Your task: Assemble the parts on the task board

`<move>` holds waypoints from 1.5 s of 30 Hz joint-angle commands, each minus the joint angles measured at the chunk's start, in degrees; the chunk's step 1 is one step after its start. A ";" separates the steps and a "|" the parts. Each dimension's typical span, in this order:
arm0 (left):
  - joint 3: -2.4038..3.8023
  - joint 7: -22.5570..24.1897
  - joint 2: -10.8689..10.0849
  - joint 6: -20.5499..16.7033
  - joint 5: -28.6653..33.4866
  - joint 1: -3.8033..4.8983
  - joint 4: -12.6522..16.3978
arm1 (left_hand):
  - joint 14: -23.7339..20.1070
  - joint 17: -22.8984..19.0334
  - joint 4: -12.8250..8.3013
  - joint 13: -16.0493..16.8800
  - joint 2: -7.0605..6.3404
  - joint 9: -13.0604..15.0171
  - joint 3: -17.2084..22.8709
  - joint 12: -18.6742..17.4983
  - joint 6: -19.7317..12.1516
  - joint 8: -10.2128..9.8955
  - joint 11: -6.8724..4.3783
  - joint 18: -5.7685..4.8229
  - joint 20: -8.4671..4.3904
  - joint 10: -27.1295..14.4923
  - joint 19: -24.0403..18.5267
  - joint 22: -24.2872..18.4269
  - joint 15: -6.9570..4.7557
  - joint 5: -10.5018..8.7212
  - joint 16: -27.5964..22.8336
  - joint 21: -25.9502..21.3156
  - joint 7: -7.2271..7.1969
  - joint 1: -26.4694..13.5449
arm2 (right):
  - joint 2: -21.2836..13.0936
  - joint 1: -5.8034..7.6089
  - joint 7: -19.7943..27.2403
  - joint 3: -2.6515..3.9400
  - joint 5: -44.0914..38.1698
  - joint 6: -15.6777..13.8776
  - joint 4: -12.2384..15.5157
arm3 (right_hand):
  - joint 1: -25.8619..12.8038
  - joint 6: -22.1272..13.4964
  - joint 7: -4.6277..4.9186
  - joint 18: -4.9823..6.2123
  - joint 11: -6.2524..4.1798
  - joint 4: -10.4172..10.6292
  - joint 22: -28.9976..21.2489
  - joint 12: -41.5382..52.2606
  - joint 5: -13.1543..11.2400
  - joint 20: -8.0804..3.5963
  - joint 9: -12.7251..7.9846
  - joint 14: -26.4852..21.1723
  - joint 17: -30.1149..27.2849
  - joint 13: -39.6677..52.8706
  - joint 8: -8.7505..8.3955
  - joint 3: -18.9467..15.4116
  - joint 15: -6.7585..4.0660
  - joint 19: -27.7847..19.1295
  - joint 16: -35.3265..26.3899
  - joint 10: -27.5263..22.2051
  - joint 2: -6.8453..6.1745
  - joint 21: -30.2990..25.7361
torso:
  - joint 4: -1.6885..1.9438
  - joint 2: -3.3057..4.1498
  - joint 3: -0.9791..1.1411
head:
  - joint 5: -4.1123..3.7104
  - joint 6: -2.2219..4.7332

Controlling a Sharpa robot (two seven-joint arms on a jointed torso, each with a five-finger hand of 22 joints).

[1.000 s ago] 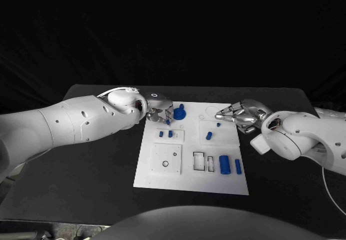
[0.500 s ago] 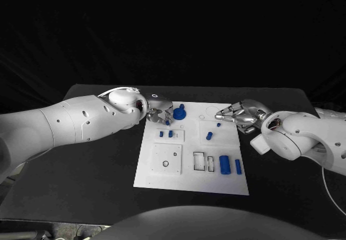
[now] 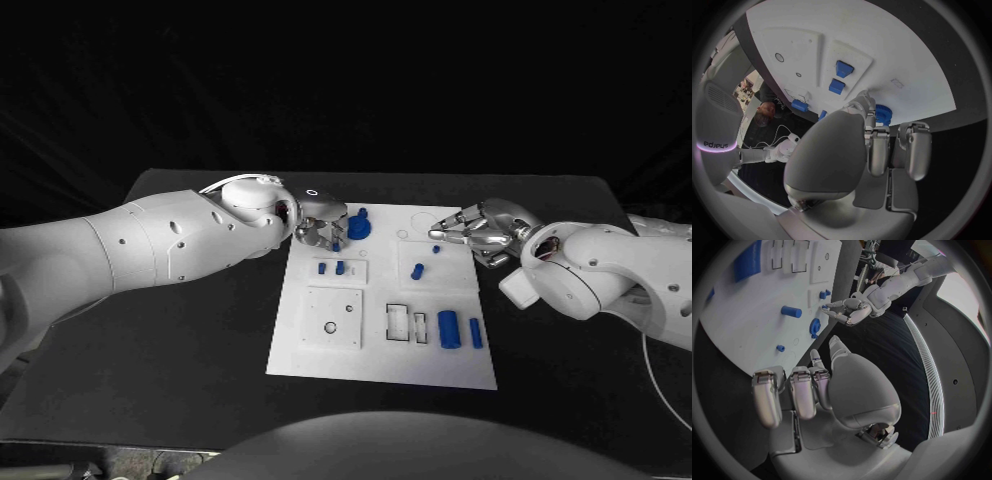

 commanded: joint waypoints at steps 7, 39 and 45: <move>-0.03 0.16 0.31 2.75 0.07 -0.06 -0.23 | 5.60 14.35 0.00 -0.06 0.32 0.00 0.44 -0.27 -0.46 0.28 0.18 0.01 -0.41 -0.46 4.48 14.49 0.33 0.32 -0.21 -0.26 0.09 -0.35 | -0.03 -0.04 -0.14 -0.01 -0.17 1.01 0.12 | 0.27 0.34 -0.18 -0.81 0.12 -0.16 15.07 -0.34 0.16 0.44 0.06 5.98 15.08 14.95 0.28 -0.27 0.28 6.00 0.23 6.38 0.44 0.26 | 0.05 -0.02 0.01 | -0.10 0.00; -0.03 -2.00 0.17 1.28 -0.76 -0.09 -0.16 | 3.19 8.93 0.22 0.02 -4.49 -2.58 -0.91 -0.14 -10.45 -2.16 1.20 0.93 -0.22 -7.05 1.42 13.24 1.03 0.30 -3.39 -3.75 0.51 -3.73 | -0.05 -0.04 -0.58 -0.01 -0.18 2.14 0.15 | 0.44 1.37 -0.04 -0.81 0.29 -0.15 15.07 -0.34 0.15 0.50 0.26 5.98 15.08 14.95 0.85 -0.37 0.39 6.00 0.23 6.38 0.61 0.26 | 0.06 0.00 -0.01 | -0.16 0.00; -0.03 -2.43 -0.61 -2.41 -0.80 -0.09 0.45 | 3.11 8.57 0.24 0.08 -4.86 -3.82 -1.71 0.00 -16.26 -2.25 2.31 0.94 0.09 -7.10 1.40 13.22 1.96 0.32 -3.59 -3.91 -1.25 -5.54 | -0.04 -0.04 -0.60 -0.01 -0.20 2.08 0.09 | 0.45 1.41 -0.04 -0.81 0.30 -0.16 15.07 -0.34 0.15 0.51 0.27 5.98 15.08 14.95 0.87 -0.38 0.39 6.00 0.23 6.38 0.61 0.26 | 0.07 0.00 -0.02 | -0.34 0.00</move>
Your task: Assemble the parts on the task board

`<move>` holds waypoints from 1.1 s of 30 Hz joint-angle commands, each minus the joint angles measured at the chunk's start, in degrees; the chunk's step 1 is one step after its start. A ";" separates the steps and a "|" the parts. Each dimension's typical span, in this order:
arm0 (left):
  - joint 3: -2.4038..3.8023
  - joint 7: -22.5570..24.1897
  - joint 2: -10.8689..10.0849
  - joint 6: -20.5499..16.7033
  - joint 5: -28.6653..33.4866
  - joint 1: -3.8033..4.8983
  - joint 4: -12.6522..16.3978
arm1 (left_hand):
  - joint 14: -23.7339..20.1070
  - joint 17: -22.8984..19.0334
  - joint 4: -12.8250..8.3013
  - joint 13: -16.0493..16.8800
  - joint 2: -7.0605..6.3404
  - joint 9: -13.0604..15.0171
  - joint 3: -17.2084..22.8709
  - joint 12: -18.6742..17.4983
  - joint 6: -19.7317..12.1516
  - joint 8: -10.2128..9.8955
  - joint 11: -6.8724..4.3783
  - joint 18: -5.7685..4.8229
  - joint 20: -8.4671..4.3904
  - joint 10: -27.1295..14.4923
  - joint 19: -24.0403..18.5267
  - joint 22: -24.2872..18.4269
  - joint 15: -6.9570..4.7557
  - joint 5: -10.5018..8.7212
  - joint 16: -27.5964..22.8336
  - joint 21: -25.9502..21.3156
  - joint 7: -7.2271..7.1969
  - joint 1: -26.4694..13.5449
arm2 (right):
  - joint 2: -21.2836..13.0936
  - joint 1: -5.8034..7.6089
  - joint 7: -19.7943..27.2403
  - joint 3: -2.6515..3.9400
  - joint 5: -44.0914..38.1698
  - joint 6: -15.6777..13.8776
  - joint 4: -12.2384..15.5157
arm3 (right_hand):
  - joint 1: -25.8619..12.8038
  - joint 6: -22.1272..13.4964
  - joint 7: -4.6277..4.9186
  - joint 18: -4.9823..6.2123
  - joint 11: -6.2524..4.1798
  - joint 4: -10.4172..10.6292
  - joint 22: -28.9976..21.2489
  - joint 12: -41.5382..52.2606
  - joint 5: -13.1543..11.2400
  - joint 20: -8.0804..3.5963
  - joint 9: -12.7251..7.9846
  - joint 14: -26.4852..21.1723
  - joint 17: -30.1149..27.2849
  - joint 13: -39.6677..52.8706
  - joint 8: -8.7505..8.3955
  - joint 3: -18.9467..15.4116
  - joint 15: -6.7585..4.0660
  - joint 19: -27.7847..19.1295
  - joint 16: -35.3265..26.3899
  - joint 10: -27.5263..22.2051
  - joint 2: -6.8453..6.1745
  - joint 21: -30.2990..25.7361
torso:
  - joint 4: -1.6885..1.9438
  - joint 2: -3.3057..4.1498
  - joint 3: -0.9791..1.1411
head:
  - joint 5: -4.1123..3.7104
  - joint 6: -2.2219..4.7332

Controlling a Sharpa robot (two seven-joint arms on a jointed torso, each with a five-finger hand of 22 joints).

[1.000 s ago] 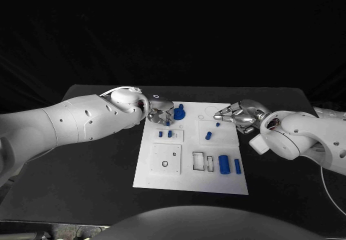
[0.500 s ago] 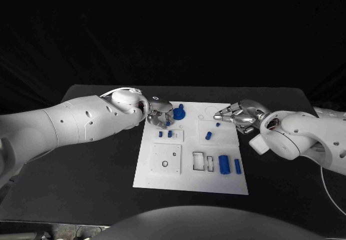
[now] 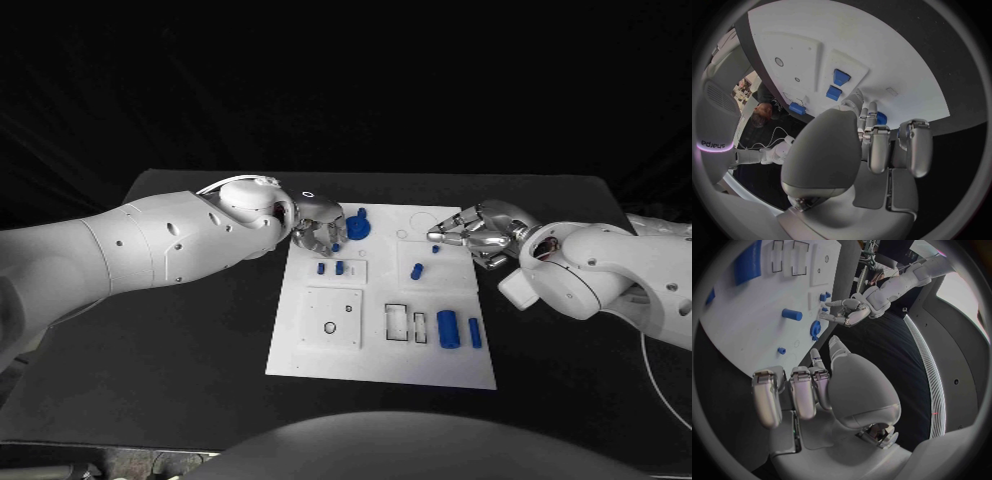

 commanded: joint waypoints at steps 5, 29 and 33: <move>0.06 -0.31 -2.05 -6.96 -0.39 0.04 1.93 | 3.24 8.62 0.07 0.11 -0.71 -0.27 -1.29 0.39 -3.65 -0.15 0.98 0.84 0.41 0.69 1.75 13.36 0.87 0.30 -0.23 0.16 -0.60 -1.93 | -0.04 -0.04 0.03 -0.01 -0.23 0.48 -0.11 | 0.13 0.25 0.03 -0.81 0.05 -0.01 15.10 -0.20 0.13 0.52 0.05 5.98 15.09 14.88 0.15 -0.28 0.41 6.00 0.23 6.32 0.20 0.26 | 0.03 0.01 -0.01 | -0.24 0.00; 0.89 10.19 -13.03 -22.20 36.41 0.13 11.27 | 4.36 11.10 0.43 0.14 -2.71 0.79 -19.59 0.56 3.48 2.36 2.06 0.60 1.42 0.49 2.74 13.72 1.58 5.58 1.41 0.99 4.85 -15.48 | 2.44 3.96 -0.02 0.02 -23.97 0.28 -5.01 | 5.34 2.48 -0.45 -0.81 -0.28 4.35 15.10 -66.22 -2.94 0.14 0.15 5.98 15.09 -43.19 1.04 1.14 0.19 6.00 0.23 -27.72 -0.40 0.26 | 0.08 0.07 0.00 | -2.96 0.00; 0.73 12.80 -13.61 -24.67 48.94 0.10 12.25 | 4.49 11.48 0.49 0.16 -1.63 0.74 -22.42 0.61 3.93 2.17 2.00 0.60 1.46 0.78 2.76 13.73 1.56 7.86 1.64 0.98 4.78 -15.69 | 2.75 3.57 -0.87 0.01 -35.10 1.04 -6.08 | 7.10 4.81 -0.81 -0.81 0.00 4.47 15.10 -73.78 -3.63 0.40 0.28 5.98 15.09 -52.95 0.98 2.14 0.32 6.00 0.23 -24.24 -1.57 0.26 | 0.16 0.04 -0.06 | -3.68 0.00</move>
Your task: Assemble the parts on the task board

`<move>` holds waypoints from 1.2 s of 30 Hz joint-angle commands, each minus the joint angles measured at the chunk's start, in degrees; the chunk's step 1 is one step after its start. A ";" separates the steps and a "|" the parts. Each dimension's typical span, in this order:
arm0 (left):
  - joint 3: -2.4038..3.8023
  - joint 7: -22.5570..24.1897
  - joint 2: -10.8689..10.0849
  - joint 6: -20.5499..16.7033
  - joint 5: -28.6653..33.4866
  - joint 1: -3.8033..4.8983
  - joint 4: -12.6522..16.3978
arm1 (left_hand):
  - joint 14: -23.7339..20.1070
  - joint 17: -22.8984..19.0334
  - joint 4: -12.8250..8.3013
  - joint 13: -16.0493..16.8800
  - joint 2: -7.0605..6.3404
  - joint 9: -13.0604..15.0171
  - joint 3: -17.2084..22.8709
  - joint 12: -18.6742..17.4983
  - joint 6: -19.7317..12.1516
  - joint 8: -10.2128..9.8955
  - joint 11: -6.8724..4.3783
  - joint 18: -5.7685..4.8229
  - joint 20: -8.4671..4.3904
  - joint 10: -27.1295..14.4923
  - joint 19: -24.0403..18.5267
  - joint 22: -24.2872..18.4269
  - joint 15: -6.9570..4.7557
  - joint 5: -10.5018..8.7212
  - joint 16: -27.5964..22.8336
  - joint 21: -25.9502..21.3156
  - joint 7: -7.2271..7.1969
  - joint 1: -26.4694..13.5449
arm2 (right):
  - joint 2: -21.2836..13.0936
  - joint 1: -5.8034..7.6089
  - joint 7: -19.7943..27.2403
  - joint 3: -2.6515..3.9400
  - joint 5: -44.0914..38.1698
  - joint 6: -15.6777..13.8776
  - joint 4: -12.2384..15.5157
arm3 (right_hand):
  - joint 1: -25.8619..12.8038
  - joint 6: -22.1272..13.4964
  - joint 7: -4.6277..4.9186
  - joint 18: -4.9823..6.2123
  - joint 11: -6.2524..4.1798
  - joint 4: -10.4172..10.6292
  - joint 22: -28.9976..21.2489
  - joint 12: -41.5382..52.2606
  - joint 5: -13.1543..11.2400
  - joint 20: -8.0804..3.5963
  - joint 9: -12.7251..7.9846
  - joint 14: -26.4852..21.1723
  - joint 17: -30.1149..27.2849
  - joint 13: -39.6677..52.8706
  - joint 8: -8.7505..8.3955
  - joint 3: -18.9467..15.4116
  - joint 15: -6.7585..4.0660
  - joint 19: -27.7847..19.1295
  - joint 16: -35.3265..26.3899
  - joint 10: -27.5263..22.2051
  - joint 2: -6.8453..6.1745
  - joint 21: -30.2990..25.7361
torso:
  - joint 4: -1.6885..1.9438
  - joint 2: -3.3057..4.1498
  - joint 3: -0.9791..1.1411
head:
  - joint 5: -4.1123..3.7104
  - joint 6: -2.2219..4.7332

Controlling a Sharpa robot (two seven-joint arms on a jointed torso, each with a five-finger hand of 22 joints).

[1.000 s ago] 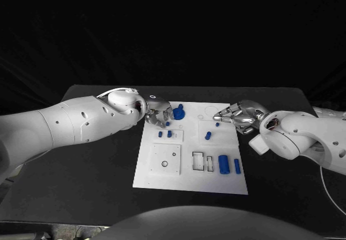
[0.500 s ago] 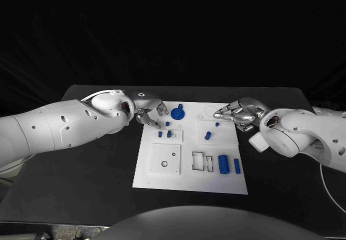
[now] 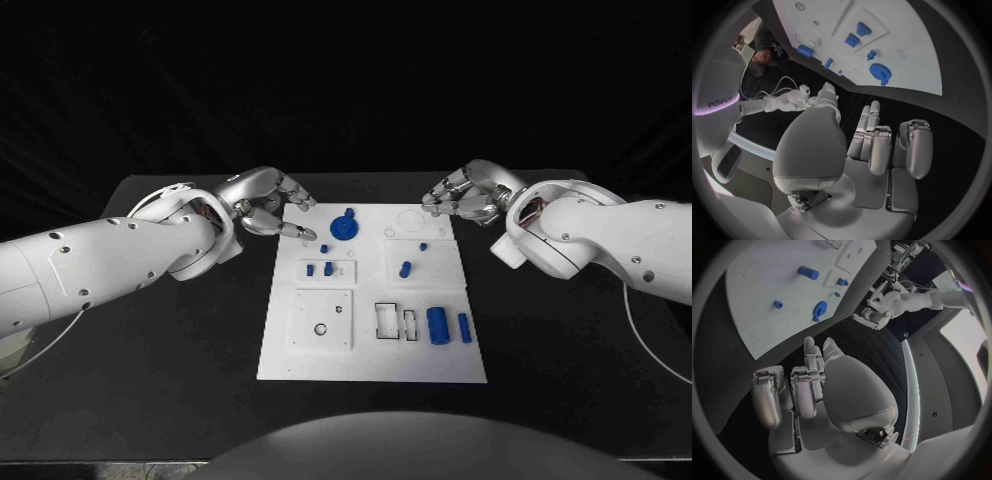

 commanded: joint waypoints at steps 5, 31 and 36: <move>-0.13 8.40 -0.36 -7.56 32.54 -0.17 2.45 | 4.69 11.63 0.03 0.01 1.17 -0.05 -0.69 0.08 0.45 -0.17 0.05 0.70 0.42 0.33 2.66 13.61 0.17 0.54 0.23 -0.50 -0.03 -1.04 | 0.35 -1.57 -2.29 -0.01 -27.91 4.20 -1.04 | 1.27 1.18 -0.51 -0.81 1.01 -0.43 15.07 -7.90 -1.66 1.05 -0.37 5.97 15.05 -9.92 -1.34 1.06 1.41 5.99 0.23 0.65 -1.43 0.26 | -0.08 0.12 -0.12 | -1.33 0.00; -0.17 12.24 -0.63 -9.48 49.08 -0.36 6.16 | 5.65 13.99 -0.14 0.08 4.55 0.03 1.19 0.28 1.32 -0.19 -0.15 0.38 0.33 1.03 3.71 14.04 0.03 0.27 1.46 0.81 -0.26 -2.15 | 3.40 -5.00 -7.73 0.00 -41.08 10.92 -2.18 | 0.82 1.06 0.75 -0.81 1.83 -1.18 15.07 -11.51 -2.07 1.93 -1.28 5.97 15.05 -16.96 -3.70 0.92 2.09 5.99 0.23 1.57 -2.32 0.26 | -0.06 -0.01 0.04 | -1.65 0.00; -0.18 12.19 -0.73 -9.57 49.13 -0.36 6.46 | 5.70 14.12 -0.17 0.08 4.88 0.04 1.36 0.31 1.42 -0.18 -0.18 0.35 0.30 1.14 3.80 14.08 0.00 0.24 1.52 0.93 -0.30 -2.06 | 4.01 -5.06 -9.48 0.01 -41.47 10.44 -2.50 | 0.89 1.04 1.12 -0.81 1.95 -1.35 15.07 -11.81 -2.04 1.97 -1.30 5.97 15.05 -17.47 -3.86 1.02 2.15 5.99 0.23 1.40 -2.26 0.26 | -0.14 -0.01 0.05 | -1.53 0.00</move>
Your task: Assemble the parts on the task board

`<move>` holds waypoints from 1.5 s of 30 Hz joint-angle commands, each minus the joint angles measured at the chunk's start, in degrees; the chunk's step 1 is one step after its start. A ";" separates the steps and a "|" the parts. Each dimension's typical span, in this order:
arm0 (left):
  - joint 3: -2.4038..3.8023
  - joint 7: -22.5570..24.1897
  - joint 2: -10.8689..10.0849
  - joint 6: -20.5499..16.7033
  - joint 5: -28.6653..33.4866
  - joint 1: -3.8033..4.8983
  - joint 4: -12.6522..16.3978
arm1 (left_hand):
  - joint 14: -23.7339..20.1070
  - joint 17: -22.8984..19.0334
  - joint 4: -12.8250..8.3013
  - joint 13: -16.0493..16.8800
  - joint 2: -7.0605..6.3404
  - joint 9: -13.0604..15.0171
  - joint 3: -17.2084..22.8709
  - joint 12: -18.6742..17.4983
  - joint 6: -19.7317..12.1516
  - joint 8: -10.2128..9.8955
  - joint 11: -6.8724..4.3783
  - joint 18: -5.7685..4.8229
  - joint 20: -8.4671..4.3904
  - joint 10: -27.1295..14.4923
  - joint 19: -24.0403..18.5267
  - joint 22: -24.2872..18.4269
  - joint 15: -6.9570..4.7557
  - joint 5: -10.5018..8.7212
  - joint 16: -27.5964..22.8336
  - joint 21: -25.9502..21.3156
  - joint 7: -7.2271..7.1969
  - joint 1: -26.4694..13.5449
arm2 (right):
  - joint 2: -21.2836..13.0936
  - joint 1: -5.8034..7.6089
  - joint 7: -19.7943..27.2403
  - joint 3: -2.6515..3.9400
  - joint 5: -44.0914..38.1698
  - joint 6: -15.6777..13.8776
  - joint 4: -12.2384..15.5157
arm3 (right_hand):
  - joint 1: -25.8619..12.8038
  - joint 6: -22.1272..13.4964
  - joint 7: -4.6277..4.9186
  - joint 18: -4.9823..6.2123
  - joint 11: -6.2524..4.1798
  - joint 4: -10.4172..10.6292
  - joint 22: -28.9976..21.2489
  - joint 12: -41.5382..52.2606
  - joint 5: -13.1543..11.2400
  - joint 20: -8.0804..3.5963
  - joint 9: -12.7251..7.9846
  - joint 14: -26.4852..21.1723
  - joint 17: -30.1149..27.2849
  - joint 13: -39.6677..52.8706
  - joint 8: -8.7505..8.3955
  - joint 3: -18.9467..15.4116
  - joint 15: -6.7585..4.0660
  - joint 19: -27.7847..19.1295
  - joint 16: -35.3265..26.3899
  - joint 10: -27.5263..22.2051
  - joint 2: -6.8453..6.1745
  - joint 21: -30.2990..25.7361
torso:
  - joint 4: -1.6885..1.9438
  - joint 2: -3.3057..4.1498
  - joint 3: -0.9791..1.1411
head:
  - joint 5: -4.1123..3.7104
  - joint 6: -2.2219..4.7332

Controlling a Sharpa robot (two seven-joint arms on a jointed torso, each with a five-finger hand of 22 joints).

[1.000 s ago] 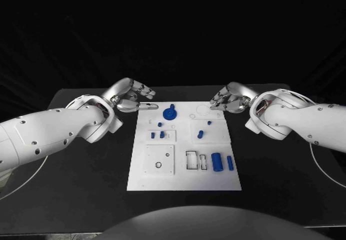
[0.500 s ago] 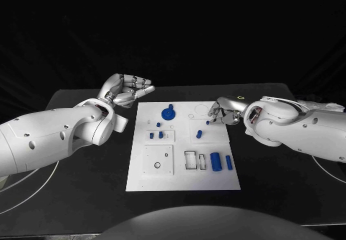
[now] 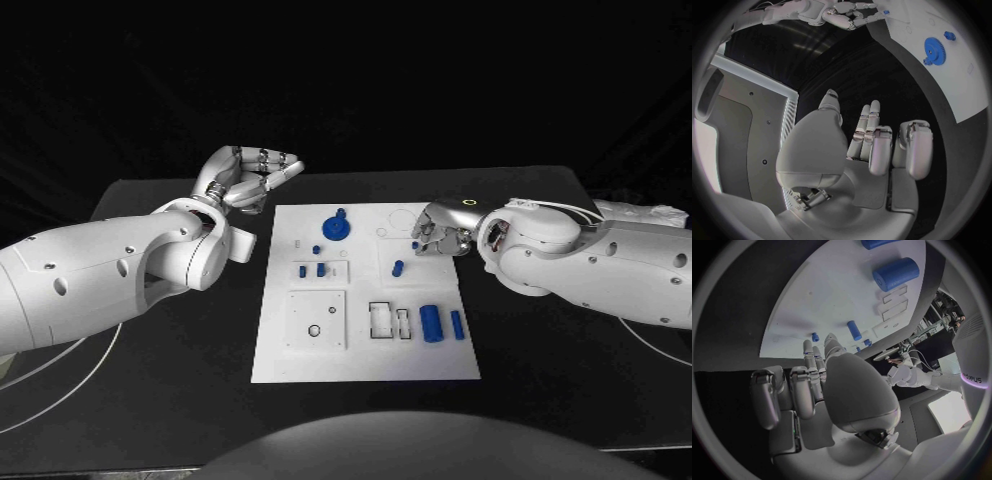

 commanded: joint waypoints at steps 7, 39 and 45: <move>0.03 1.11 -0.03 -0.57 1.28 0.00 0.71 | 5.69 14.09 0.01 0.08 1.11 0.05 0.66 0.30 0.33 -0.22 0.01 0.36 0.28 0.58 3.79 14.07 -0.02 0.00 0.25 0.29 0.02 0.22 | 1.57 -0.07 -4.36 0.03 -2.60 1.84 -1.32 | 0.16 -0.10 0.72 -0.81 0.44 -0.59 15.09 -0.59 -0.19 0.37 -0.11 5.97 15.07 -0.64 -0.42 0.23 0.60 6.00 0.23 0.03 -0.26 0.26 | -0.06 0.04 0.00 | -0.07 0.00; 0.01 2.02 -0.29 -2.08 1.30 -0.04 1.09 | 5.41 13.39 -0.06 0.04 2.11 -0.02 1.09 0.14 0.22 -0.41 0.05 0.54 0.26 0.41 3.26 13.84 0.00 0.29 -0.07 -0.39 0.07 0.71 | 3.82 -0.65 -5.18 0.03 -4.10 5.42 -3.31 | 1.51 4.34 -2.68 -0.81 -2.39 -1.83 15.09 -1.03 -0.19 -2.33 0.45 5.97 15.07 -4.41 0.60 2.32 -2.57 6.00 0.23 3.78 -0.08 0.26 | -0.03 0.04 0.04 | -0.26 0.00; 0.01 2.00 -0.36 -1.95 1.30 -0.04 1.13 | 5.41 13.39 -0.06 0.04 2.11 -0.02 1.09 0.14 0.22 -0.41 0.05 0.54 0.26 0.41 3.26 13.84 0.00 0.29 -0.07 -0.39 0.07 0.71 | 3.97 -0.87 -4.72 0.03 -3.99 5.07 -3.32 | 1.46 4.51 -2.68 -0.81 -2.53 -1.79 15.09 -1.04 -0.18 -2.51 0.43 5.97 15.07 -4.45 0.58 2.39 -2.74 6.00 0.23 4.13 -0.15 0.26 | -0.02 0.03 -0.01 | -0.34 0.00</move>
